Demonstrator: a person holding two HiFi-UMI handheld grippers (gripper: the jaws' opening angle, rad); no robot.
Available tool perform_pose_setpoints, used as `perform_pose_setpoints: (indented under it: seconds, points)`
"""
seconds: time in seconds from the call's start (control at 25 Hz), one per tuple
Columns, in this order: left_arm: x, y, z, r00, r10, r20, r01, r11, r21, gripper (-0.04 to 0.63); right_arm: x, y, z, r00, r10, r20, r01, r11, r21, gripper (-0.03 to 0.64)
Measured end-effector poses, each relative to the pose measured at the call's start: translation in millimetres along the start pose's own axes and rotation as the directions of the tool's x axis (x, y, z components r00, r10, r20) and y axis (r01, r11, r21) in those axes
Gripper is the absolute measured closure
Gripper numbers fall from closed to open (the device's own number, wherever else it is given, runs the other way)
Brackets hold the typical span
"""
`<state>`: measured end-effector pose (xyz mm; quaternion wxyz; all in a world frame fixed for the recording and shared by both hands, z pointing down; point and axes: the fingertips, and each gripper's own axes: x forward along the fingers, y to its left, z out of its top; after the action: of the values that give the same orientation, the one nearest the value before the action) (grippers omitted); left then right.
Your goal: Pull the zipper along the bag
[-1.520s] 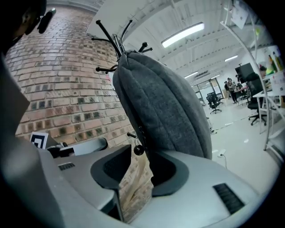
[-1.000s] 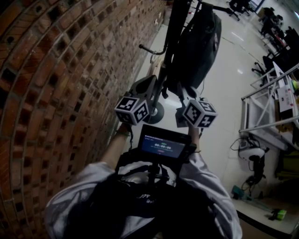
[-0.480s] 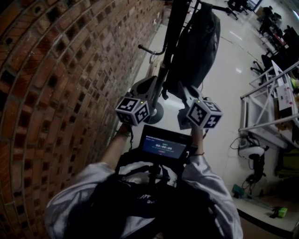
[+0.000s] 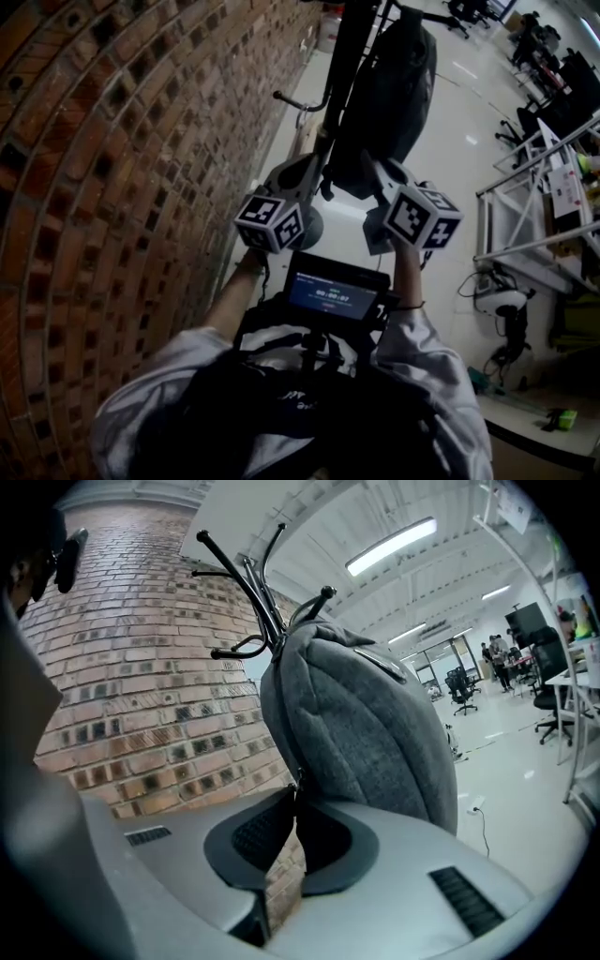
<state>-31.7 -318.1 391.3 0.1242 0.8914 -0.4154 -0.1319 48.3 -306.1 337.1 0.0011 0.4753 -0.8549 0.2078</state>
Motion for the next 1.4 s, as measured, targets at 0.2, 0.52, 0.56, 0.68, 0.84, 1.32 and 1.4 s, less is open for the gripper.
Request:
perform_pose_setpoints:
  seconds: [0.2,0.52,0.56,0.68,0.84,1.32,1.4]
  points:
    - [3,-7,-1,1.000,-0.022,-0.005,0.022,1.000,-0.004,0.588,-4,9,17,1.000,0.011,0.008,-0.011,1.000,-0.012,0.611]
    - [6,-15,-5,0.999,-0.046,-0.015,0.046,0.999,-0.013,0.588,-7,23,53,0.999,0.023,0.028,-0.022,0.999,-0.028,0.601]
    - [6,-16,-4,0.999,-0.049,-0.014,0.049,0.999,-0.012,0.588,-8,23,55,0.999,0.025,0.026,-0.024,0.999,-0.023,0.601]
    - [7,-18,-3,0.998,-0.062,-0.011,0.062,0.998,0.003,0.588,-10,25,63,0.999,0.017,0.039,-0.016,1.000,-0.022,0.601]
    - [11,-17,4,0.998,-0.065,0.000,0.065,0.998,0.025,0.588,-13,25,69,0.999,0.008,0.049,-0.008,1.000,-0.003,0.601]
    - [12,-36,7,0.994,-0.112,-0.002,0.112,0.993,0.032,0.588,-14,30,92,0.997,-0.037,-0.067,0.044,0.993,0.111,0.601]
    - [14,-41,6,0.992,-0.124,-0.001,0.123,0.992,0.027,0.588,-13,33,101,0.995,-0.040,-0.096,0.046,0.996,0.072,0.586]
